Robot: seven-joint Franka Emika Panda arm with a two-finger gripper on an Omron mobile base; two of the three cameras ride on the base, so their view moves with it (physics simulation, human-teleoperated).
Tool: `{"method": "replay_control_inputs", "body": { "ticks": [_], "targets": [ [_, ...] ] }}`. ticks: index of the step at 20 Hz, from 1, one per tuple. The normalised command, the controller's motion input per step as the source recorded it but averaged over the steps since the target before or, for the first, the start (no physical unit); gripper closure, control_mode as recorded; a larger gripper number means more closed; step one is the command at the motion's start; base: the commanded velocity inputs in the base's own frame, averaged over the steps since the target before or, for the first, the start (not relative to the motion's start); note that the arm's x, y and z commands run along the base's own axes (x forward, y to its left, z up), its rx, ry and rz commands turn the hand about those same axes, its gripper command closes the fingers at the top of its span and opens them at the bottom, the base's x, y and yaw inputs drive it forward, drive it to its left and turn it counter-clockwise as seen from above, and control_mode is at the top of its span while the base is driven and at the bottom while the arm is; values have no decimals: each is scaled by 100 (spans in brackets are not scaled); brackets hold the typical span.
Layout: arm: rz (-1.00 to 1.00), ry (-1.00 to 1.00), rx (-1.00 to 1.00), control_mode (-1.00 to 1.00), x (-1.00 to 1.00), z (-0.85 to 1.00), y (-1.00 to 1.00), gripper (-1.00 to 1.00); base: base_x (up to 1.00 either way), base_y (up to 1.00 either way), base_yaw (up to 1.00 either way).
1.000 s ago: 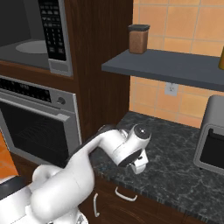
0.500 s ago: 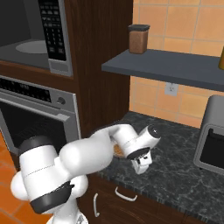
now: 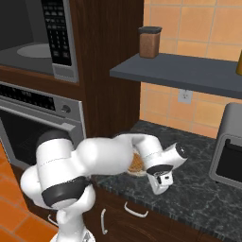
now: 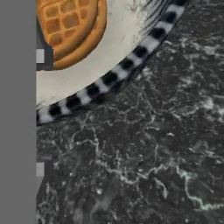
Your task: Open the microwave, place the bowl with waffle inside the microwave, then close the microwave door and turn it on.
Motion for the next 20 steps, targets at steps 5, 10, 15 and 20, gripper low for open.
{"method": "replay_control_inputs", "body": {
  "ticks": [5, 10, 15, 20],
  "targets": [
    [-1, 0, 2, -100, -26, 14, 11, 100, 0, 0, 0],
    [-2, -10, 5, -100, -54, 18, 6, 100, 0, 0, 0],
    [-4, -27, 17, -100, -59, 93, -15, 100, 0, 0, 0],
    [-6, -31, 9, -100, -63, 100, 0, 100, 0, 0, 0]
  ]
}}
